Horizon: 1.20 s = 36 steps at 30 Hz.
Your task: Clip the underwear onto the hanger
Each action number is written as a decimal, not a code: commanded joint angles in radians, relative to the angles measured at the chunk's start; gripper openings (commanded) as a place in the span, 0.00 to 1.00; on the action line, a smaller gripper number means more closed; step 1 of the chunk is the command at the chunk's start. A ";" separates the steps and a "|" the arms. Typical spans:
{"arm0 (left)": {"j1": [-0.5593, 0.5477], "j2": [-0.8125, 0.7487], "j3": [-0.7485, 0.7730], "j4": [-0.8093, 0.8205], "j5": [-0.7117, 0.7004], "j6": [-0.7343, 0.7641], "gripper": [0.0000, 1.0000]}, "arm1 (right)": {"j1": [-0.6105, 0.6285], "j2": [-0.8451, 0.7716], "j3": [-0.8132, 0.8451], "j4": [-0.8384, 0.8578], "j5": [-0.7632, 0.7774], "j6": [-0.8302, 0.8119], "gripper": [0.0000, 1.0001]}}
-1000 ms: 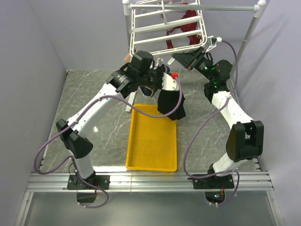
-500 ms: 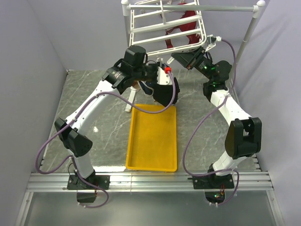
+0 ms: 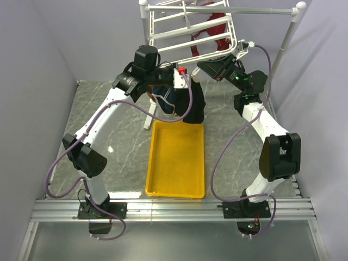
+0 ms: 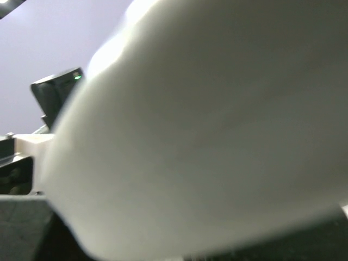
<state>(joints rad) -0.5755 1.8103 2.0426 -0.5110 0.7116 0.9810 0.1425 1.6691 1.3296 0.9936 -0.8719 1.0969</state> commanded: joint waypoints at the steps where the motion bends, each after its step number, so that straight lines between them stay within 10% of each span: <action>1: 0.016 0.009 0.036 0.048 0.100 -0.018 0.00 | 0.022 0.020 0.040 0.022 -0.050 0.040 0.00; 36: 0.069 0.101 0.113 0.035 0.183 -0.162 0.00 | 0.017 0.070 0.103 0.112 -0.154 -0.014 0.00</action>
<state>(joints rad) -0.5274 1.9160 2.1380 -0.5274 0.8871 0.8001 0.1413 1.7157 1.3800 1.0584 -0.9688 1.0325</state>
